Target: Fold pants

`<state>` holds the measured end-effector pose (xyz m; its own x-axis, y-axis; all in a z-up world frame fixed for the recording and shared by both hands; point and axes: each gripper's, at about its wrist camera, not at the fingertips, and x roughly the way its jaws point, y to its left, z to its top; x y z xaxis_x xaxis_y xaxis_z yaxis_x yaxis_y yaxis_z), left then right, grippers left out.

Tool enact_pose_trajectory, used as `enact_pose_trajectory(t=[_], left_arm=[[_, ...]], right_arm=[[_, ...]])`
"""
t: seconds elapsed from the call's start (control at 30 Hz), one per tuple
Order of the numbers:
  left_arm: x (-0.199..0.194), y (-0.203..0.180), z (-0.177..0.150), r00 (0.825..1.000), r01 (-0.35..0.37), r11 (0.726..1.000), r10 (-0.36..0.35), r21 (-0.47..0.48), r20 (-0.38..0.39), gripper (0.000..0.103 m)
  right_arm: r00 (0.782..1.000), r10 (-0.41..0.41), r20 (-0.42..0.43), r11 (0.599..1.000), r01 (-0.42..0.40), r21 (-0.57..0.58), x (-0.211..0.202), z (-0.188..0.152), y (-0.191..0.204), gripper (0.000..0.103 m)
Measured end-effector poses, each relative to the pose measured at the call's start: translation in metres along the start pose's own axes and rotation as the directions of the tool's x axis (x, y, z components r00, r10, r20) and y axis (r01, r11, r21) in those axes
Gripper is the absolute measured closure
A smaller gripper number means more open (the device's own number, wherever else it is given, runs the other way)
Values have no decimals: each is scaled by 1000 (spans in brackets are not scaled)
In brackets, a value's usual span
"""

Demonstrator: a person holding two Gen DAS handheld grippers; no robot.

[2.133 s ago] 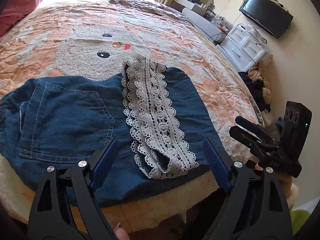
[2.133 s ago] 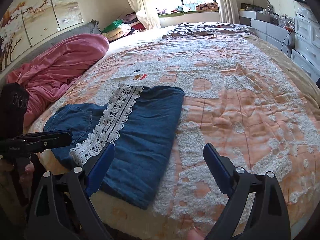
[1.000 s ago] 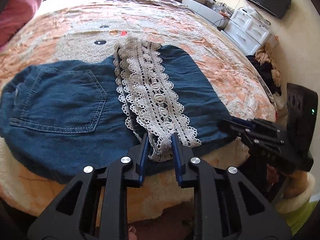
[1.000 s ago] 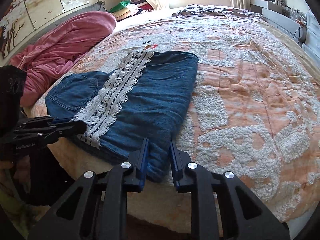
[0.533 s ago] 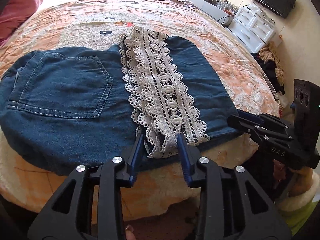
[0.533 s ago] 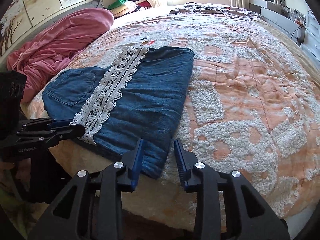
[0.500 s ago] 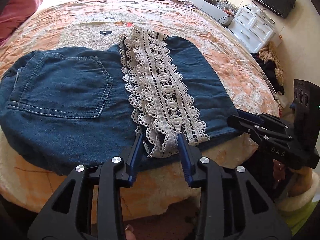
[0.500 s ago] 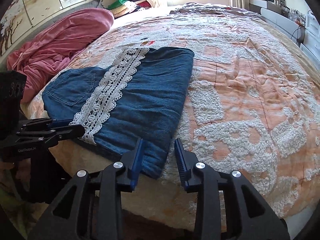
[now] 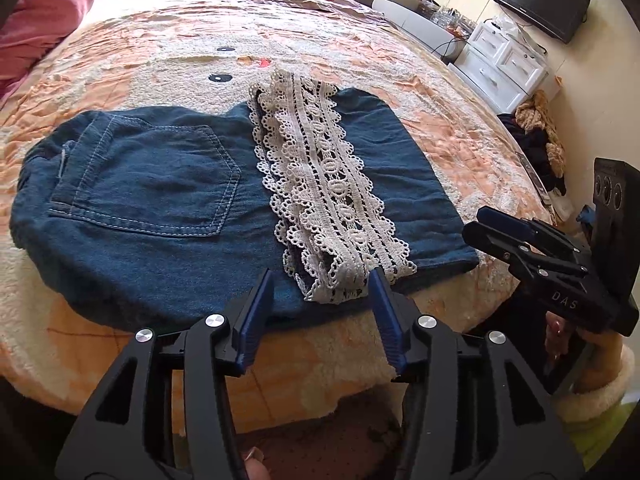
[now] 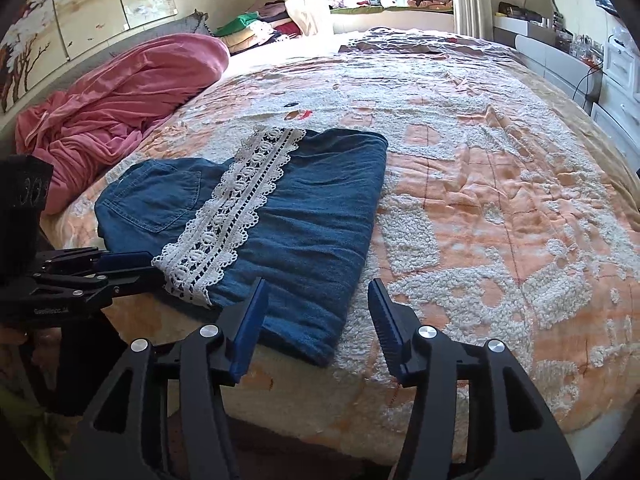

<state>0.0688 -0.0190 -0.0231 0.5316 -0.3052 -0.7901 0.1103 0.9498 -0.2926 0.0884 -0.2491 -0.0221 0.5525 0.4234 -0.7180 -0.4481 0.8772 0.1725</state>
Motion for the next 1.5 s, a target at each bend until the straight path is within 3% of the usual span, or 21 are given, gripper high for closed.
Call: enact_pose_trajectory(t=[0.07, 0.23, 0.63, 0.73, 0.97, 1.1, 1.2, 1.33, 1.4, 1.5], left_arm=[[-5, 3, 0, 1000, -1, 1000, 1, -4, 12, 56], [-28, 18, -1, 998, -7, 999, 9, -36, 59, 35], [-78, 93, -19, 988, -52, 977, 80, -206, 129, 13], [-78, 109, -24, 990, -45, 967, 76, -252, 115, 11], [-62, 134, -31, 995, 57, 932, -23, -359, 97, 10], [-54, 137, -28, 992, 104, 915, -67, -389, 105, 10], [-49, 140, -25, 988, 142, 901, -103, -409, 116, 10], [-43, 145, -24, 982, 184, 880, -142, -437, 126, 10], [-39, 149, -22, 979, 199, 869, -156, -453, 131, 10], [-35, 155, -18, 977, 210, 860, -165, -465, 135, 10]], right_arm=[[1000, 0, 3, 1000, 0, -2, -1, 1, 3, 45], [1000, 13, 27, 1000, -13, -7, -5, 6, 13, 36], [997, 72, 23, 996, -71, -55, 11, 43, 54, 19], [995, 102, 17, 990, -100, -100, 19, 60, 74, 14], [977, 204, -57, 956, -211, -203, 55, 112, 123, 12], [975, 185, -122, 936, -213, -280, 86, 139, 152, 12], [955, 233, -183, 908, -281, -310, 108, 158, 173, 12], [911, 276, -306, 871, -371, -322, 145, 174, 204, 12], [886, 295, -358, 857, -412, -311, 166, 178, 218, 12], [822, 307, -480, 842, -470, -266, 205, 176, 233, 12]])
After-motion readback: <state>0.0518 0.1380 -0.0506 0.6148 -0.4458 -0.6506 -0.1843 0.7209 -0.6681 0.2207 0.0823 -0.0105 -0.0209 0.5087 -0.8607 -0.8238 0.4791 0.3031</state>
